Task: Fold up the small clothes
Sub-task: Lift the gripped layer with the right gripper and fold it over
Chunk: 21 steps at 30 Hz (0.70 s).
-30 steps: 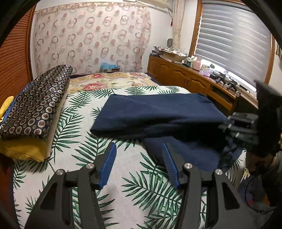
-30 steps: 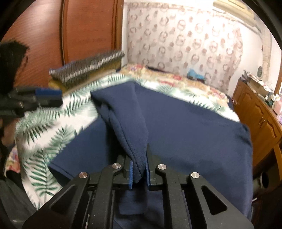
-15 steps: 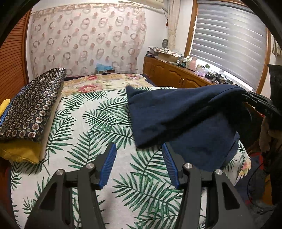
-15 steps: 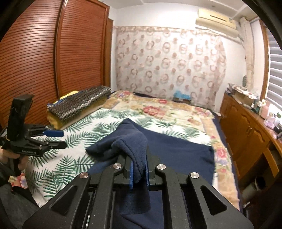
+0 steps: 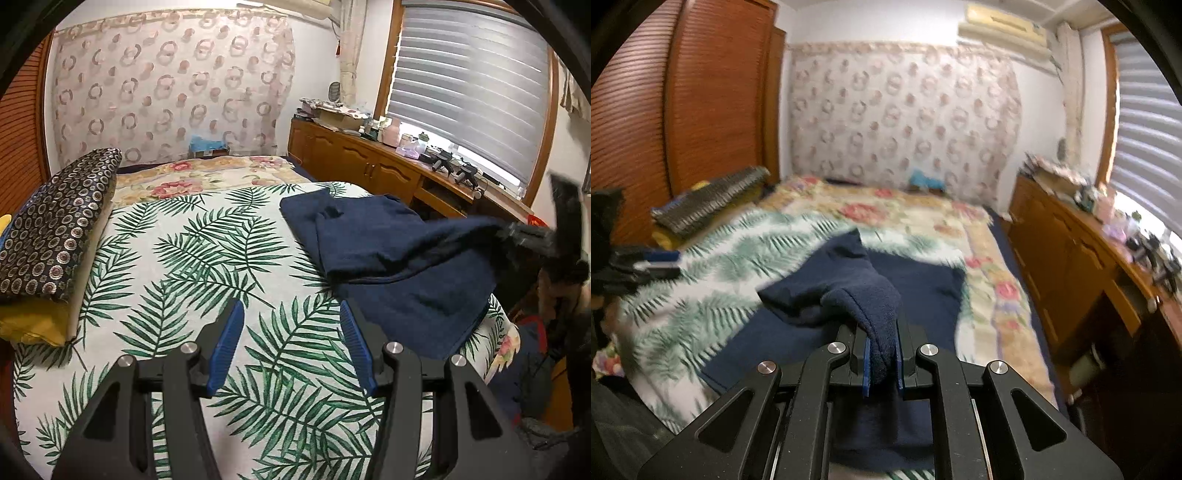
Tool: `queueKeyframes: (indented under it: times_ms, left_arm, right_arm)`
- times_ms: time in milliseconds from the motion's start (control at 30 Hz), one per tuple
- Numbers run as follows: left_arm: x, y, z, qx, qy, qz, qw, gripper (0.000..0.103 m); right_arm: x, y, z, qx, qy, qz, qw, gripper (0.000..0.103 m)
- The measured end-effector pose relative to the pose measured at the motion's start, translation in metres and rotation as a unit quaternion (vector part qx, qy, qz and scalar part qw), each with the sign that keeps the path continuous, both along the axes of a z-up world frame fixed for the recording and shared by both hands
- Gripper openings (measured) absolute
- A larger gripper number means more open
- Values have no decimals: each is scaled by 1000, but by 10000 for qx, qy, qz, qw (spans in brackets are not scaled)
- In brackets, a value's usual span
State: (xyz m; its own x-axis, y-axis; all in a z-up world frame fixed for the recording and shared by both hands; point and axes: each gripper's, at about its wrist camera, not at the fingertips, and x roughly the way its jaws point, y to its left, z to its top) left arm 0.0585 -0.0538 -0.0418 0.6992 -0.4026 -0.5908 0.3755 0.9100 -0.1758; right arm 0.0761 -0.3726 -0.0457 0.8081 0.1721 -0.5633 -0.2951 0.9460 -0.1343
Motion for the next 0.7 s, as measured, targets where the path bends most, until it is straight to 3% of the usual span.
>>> queueKeyframes:
  times_ms: [200, 267, 567, 633, 700]
  left_arm:
    - [2, -7, -3, 70, 43, -71, 9999, 53]
    - [2, -8, -3, 72, 48, -81, 9999, 53]
    - [2, -11, -4, 91, 42, -74, 9999, 53]
    - [2, -10, -4, 88, 45, -74, 9999, 53]
    - [2, -10, -5, 87, 51, -79, 9999, 53]
  right_arm:
    - [9, -33, -52, 78, 779, -419, 9960, 8]
    - [6, -40, -57, 165, 853, -453, 9952, 14]
    - [-8, -35, -30, 5, 632, -377, 9973, 36]
    - [-11, -30, -21, 7, 484, -291, 9984, 53]
    - [-12, -22, -13, 33, 356, -133, 9993, 56]
